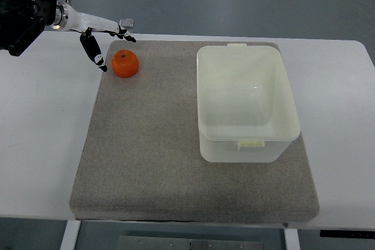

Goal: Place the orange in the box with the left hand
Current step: 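Lower the open left hand over the orange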

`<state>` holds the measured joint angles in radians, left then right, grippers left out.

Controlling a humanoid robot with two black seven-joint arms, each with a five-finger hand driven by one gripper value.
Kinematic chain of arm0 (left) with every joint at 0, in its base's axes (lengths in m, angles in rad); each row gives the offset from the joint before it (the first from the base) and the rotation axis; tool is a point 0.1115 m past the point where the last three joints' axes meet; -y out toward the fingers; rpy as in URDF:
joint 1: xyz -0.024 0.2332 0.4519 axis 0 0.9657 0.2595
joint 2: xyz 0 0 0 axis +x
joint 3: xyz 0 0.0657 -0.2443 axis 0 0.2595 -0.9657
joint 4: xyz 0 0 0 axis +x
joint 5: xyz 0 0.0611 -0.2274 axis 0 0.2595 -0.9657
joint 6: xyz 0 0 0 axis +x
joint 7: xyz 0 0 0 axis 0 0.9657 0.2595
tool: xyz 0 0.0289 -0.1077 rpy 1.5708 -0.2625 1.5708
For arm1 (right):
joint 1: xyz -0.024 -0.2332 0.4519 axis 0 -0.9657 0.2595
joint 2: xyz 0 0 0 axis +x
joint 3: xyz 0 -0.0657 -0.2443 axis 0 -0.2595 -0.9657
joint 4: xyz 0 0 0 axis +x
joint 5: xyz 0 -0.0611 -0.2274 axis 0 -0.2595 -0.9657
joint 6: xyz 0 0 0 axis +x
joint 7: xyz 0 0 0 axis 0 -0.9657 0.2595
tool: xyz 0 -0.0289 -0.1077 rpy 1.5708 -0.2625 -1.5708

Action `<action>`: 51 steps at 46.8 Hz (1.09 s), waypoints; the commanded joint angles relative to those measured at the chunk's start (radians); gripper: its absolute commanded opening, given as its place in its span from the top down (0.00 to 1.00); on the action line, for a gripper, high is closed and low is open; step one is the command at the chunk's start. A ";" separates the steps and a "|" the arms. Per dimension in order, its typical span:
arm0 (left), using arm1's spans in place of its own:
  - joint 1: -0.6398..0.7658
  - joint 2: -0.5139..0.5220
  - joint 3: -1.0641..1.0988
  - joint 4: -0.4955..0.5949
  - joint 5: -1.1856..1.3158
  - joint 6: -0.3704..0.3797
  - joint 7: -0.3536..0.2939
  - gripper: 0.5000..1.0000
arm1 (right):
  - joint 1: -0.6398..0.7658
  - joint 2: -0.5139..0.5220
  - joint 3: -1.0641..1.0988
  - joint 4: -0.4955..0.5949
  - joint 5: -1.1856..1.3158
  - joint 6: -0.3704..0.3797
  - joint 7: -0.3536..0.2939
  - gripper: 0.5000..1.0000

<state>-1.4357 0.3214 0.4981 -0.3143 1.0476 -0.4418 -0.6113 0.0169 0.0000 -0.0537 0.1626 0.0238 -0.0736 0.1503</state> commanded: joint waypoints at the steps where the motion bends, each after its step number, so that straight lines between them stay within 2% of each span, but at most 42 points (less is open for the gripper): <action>1: -0.002 -0.002 0.002 -0.002 0.000 0.005 0.000 0.02 | 0.000 0.000 0.000 0.000 -0.001 0.000 0.000 0.15; 8: 0.012 -0.005 0.002 -0.002 0.000 0.014 0.000 0.02 | 0.000 0.000 0.000 0.002 -0.001 0.000 0.000 0.15; 19: 0.060 -0.039 0.005 0.012 0.005 0.094 0.000 0.02 | 0.000 0.000 0.000 0.000 0.001 0.000 0.000 0.15; 29: 0.084 -0.058 0.000 0.026 -0.007 0.107 0.000 0.02 | 0.000 0.000 0.000 0.000 -0.001 0.000 0.000 0.15; 37: 0.113 -0.074 -0.001 0.063 -0.012 0.181 0.000 0.02 | 0.000 0.000 0.000 0.000 0.001 0.000 0.000 0.15; 51: 0.136 -0.076 -0.006 0.066 -0.029 0.210 0.000 0.02 | 0.000 0.000 0.000 0.000 -0.001 0.000 0.000 0.15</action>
<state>-1.3120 0.2468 0.4923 -0.2484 1.0256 -0.2379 -0.6108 0.0169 0.0000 -0.0537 0.1626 0.0238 -0.0736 0.1503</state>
